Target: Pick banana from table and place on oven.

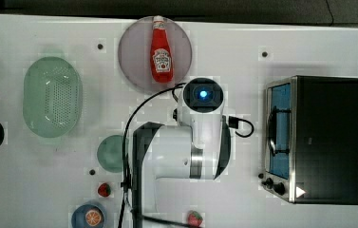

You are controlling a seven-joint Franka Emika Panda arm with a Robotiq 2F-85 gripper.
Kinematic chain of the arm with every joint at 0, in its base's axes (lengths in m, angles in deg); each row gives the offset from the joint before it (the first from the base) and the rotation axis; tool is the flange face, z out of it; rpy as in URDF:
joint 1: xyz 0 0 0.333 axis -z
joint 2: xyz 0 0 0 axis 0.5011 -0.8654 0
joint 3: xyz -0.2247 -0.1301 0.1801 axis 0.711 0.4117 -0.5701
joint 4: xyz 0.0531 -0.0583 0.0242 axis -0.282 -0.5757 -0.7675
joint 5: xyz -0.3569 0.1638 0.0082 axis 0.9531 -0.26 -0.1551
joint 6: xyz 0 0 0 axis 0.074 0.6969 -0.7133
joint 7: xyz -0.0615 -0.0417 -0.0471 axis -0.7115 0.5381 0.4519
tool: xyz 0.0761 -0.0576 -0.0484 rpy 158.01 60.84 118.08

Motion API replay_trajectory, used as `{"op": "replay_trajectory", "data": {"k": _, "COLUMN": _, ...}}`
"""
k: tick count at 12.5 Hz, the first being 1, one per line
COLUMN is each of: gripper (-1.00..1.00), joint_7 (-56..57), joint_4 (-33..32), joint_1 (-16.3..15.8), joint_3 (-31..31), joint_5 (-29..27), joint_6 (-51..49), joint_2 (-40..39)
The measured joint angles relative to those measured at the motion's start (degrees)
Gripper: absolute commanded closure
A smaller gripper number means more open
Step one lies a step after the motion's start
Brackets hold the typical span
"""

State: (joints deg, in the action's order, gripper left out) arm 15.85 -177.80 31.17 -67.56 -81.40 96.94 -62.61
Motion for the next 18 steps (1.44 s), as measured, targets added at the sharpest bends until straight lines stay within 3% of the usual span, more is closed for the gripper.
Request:
{"op": "replay_trajectory", "data": {"k": 2, "gripper": -1.00, "joint_7": 0.00, "joint_4": -1.34, "joint_1": -0.26, "joint_3": -0.79, "joint_5": -0.79, "joint_6": 10.35, "joint_2": -2.08}}
{"op": "replay_trajectory", "data": {"k": 8, "gripper": -1.00, "joint_7": 0.00, "joint_4": -11.64, "joint_1": -0.20, "joint_3": -0.74, "joint_5": -0.35, "joint_6": 21.93, "joint_2": -4.11}}
{"op": "replay_trajectory", "data": {"k": 12, "gripper": -1.00, "joint_7": 0.00, "joint_4": -11.86, "joint_1": -0.20, "joint_3": 0.65, "joint_5": 0.42, "joint_6": 30.10, "joint_2": -10.20}}
{"op": "replay_trajectory", "data": {"k": 13, "gripper": -0.92, "joint_7": 0.00, "joint_4": -11.86, "joint_1": 0.12, "joint_3": 0.98, "joint_5": -0.16, "joint_6": 30.94, "joint_2": -11.55}}
{"op": "replay_trajectory", "data": {"k": 18, "gripper": 0.29, "joint_7": -0.06, "joint_4": -12.20, "joint_1": 0.38, "joint_3": -0.21, "joint_5": -0.71, "joint_6": 34.24, "joint_2": -12.25}}
